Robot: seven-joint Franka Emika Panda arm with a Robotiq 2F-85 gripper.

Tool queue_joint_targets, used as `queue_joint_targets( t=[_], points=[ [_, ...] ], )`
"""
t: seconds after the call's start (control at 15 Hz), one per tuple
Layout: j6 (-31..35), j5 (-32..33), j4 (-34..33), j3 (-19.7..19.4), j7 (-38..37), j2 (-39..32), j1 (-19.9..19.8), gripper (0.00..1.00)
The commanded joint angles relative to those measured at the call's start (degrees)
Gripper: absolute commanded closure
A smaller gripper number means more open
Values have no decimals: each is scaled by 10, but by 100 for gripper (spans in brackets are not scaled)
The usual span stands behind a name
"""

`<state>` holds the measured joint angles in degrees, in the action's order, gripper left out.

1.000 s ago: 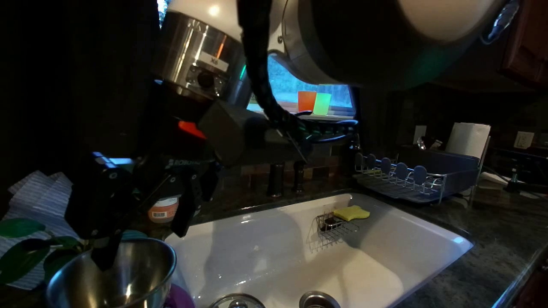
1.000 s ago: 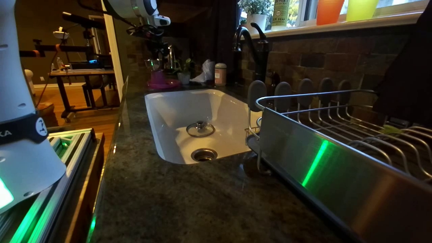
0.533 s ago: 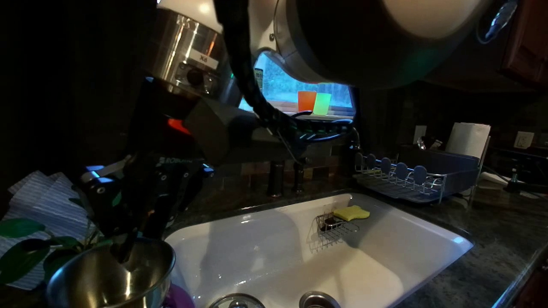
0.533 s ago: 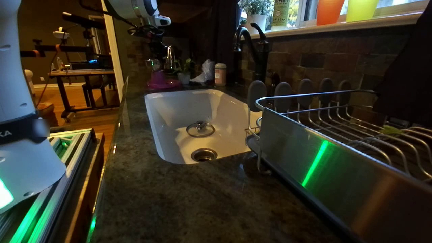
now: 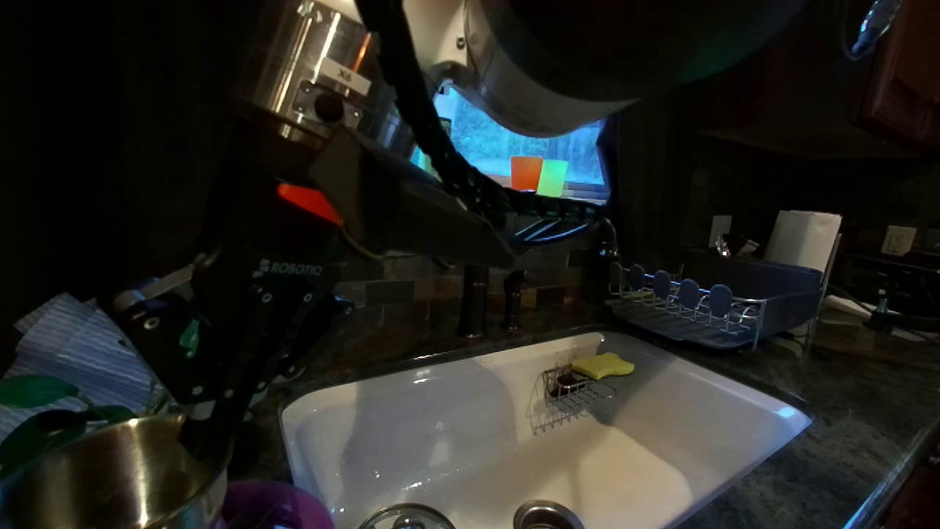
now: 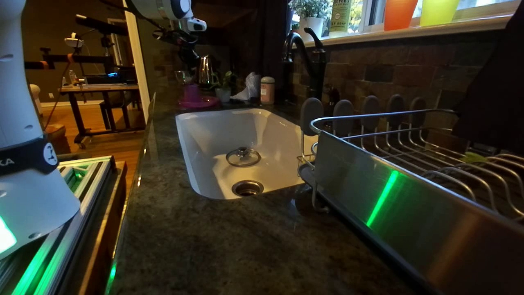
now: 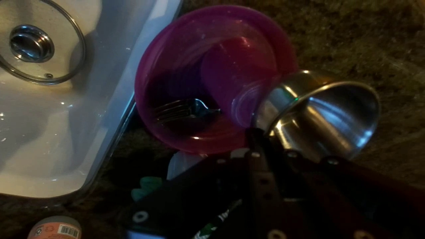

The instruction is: Put the silver bowl on the plate rack

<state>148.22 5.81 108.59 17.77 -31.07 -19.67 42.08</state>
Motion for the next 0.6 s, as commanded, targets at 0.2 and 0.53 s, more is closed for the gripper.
queue_joint_targets(
  t=[0.2, 0.53],
  points=[
    [-15, 6, 55, -35, -17, 112, -21, 98],
    [-14, 111, 154, -45, -158, 277, -81, 98]
  ],
)
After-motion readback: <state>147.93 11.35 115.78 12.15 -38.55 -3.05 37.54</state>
